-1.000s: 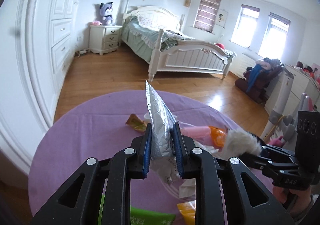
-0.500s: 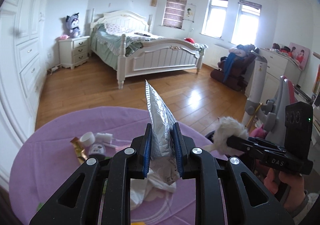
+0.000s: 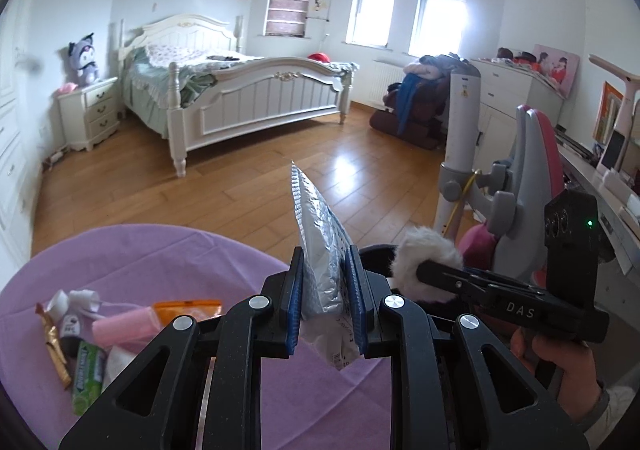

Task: Collect trash
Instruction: 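Carry the white bag and pom-pom with both tools over the bin, then open both tools to drop the bag and pom-pom into the bin, then grasp the gold snack wrapper with the left tool while the right grasps the white cup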

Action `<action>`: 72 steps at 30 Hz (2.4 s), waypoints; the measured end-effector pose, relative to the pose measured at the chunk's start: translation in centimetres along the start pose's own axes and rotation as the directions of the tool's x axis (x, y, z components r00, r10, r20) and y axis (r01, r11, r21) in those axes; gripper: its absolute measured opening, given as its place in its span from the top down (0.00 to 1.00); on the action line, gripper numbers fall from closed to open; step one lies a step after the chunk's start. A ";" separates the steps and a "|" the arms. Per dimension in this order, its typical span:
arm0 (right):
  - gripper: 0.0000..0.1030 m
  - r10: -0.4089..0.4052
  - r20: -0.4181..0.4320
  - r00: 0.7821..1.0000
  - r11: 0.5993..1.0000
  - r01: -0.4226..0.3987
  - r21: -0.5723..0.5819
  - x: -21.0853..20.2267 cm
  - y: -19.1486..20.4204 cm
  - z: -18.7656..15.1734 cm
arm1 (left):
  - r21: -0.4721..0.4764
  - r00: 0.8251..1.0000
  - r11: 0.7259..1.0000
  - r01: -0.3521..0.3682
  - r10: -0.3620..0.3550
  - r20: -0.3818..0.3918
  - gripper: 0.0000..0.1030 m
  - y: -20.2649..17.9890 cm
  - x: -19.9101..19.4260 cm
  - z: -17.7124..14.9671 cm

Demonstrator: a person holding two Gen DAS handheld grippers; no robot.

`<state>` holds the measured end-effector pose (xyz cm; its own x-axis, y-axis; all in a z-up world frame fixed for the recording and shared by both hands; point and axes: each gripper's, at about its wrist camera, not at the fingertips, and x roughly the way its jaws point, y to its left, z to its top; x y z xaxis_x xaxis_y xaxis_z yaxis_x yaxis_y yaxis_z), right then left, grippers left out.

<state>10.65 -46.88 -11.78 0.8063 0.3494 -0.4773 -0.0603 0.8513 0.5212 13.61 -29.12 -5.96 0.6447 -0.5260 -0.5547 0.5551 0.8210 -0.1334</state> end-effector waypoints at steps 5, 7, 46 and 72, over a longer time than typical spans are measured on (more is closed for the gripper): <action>0.62 -0.032 0.013 0.999 0.998 0.031 0.059 -0.4 -3.0 -0.1 | 0.029 0.998 0.998 0.049 -0.047 -0.038 0.79 -3.1 3.1 -0.1; 0.62 -0.047 0.013 0.999 0.996 0.046 0.079 -0.5 -4.1 -0.2 | 0.044 0.997 0.997 0.067 -0.064 -0.052 0.79 -4.3 4.3 -0.3; 0.35 -0.093 -0.008 0.996 0.980 0.093 0.176 -2.1 -7.3 -1.4 | 0.081 0.991 0.991 0.102 -0.094 -0.096 0.25 -7.5 6.2 -0.2; 0.32 0.072 -0.268 0.961 0.951 -0.147 -0.270 9.1 14.5 -1.4 | -0.290 0.915 0.878 -0.382 0.313 -0.255 0.52 26.8 -4.8 -7.1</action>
<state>16.28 -30.81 -9.54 0.6122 0.5023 -0.6106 -0.3353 0.8643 0.3749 21.71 -2.99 -12.69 0.6295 -0.1671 -0.7588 0.0884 0.9857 -0.1437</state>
